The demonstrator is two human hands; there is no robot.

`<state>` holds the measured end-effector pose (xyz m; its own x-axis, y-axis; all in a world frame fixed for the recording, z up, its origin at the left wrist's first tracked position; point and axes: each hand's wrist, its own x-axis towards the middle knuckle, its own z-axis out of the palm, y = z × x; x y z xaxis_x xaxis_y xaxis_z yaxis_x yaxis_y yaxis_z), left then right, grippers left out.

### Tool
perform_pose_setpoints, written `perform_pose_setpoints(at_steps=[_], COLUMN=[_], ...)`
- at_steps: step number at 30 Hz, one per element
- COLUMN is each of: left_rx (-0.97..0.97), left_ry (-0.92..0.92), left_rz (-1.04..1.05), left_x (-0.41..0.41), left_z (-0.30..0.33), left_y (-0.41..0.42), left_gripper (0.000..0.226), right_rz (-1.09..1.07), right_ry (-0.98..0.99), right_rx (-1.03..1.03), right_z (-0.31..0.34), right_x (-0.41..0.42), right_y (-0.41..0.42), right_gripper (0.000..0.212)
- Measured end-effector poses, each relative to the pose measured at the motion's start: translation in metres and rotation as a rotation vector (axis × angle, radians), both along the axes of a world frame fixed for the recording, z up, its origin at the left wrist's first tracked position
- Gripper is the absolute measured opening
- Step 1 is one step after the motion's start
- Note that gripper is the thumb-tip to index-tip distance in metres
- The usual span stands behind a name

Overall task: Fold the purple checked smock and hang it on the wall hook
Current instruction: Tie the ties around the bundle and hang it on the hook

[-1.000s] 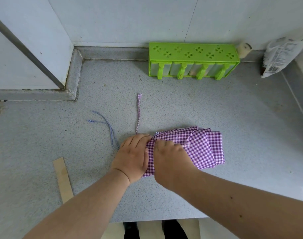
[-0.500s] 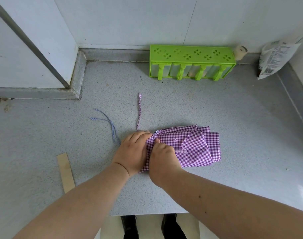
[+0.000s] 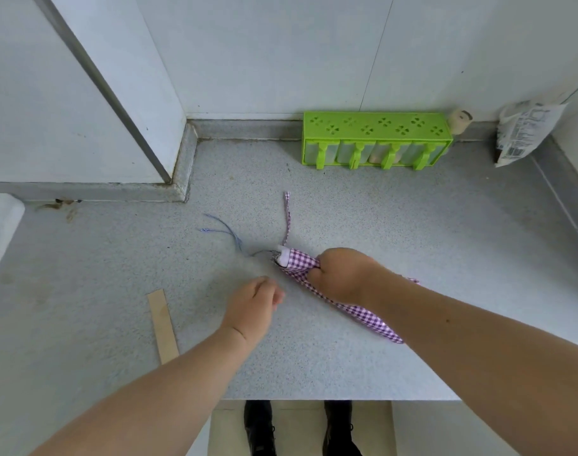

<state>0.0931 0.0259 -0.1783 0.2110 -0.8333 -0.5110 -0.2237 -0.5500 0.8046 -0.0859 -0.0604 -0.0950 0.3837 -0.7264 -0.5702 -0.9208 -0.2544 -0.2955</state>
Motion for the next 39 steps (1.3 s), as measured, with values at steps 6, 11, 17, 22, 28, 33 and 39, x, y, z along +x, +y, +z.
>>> perform_pose_setpoints(at_steps=[6,11,17,22,28,33,39], left_rx=[0.183,0.167,0.183,0.201,0.053,-0.203,-0.609], left_ry=[0.636,0.75,0.749,0.679,0.334,-0.056,-0.656], left_rz=[0.082,0.267,0.438,0.447,0.265,-0.131,-0.868], left_x=[-0.023,-0.036,-0.04,-0.035,-0.025,-0.027,-0.041], left_z=[0.022,0.048,0.044,0.028,0.024,0.036,0.055], left_y=[-0.034,-0.042,-0.04,-0.029,-0.011,0.0,-0.02], left_gripper=[0.073,0.051,0.04,0.04,0.028,0.031,0.049], right_rz=[-0.304,-0.657,-1.002,-1.136,-1.286,-1.309,-1.226], right_ry=[-0.3,-0.51,-0.687,-0.73,-0.726,-0.674,-0.504], right_rx=[0.253,0.427,0.513,0.48,0.44,0.416,0.397], right_z=[0.026,0.028,0.013,0.002,-0.014,-0.024,-0.042], right_x=[-0.027,-0.047,-0.065,-0.073,-0.082,-0.082,-0.082], right_y=[-0.009,-0.002,0.009,0.011,0.009,0.012,0.013], right_gripper=[0.043,0.033,0.035,0.037,0.033,0.028,0.047])
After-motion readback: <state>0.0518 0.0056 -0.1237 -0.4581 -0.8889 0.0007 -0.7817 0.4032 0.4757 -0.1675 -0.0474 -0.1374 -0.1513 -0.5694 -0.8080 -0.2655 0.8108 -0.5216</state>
